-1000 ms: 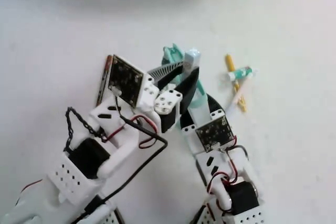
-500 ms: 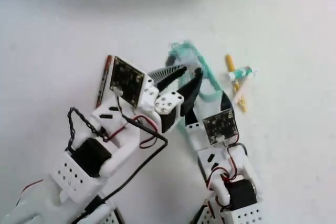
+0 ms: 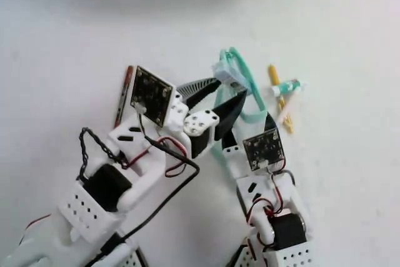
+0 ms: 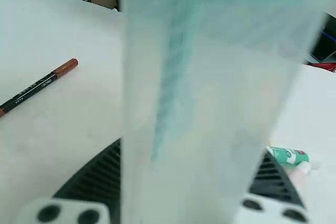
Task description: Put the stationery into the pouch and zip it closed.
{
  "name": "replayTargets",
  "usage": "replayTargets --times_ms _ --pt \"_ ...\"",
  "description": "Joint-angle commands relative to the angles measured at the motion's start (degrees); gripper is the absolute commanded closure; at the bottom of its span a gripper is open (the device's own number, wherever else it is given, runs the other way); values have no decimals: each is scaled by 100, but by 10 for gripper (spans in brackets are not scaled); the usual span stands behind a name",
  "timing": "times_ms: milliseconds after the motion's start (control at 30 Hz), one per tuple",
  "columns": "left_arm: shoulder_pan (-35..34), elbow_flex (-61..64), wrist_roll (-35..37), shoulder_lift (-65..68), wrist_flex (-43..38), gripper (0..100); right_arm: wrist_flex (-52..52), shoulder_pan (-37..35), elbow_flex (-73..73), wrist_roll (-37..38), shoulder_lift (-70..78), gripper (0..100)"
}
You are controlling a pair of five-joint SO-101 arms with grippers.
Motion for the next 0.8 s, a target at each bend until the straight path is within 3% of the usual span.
replayTargets --times_ms 0,333,767 --pt "145 -659 0 -57 413 815 -84 31 -290 -26 4 762" --pt "242 -888 -396 -75 545 815 374 -180 -818 -70 4 759" --pt "-163 -888 -413 -1367 1002 815 576 -215 -897 -62 4 760"
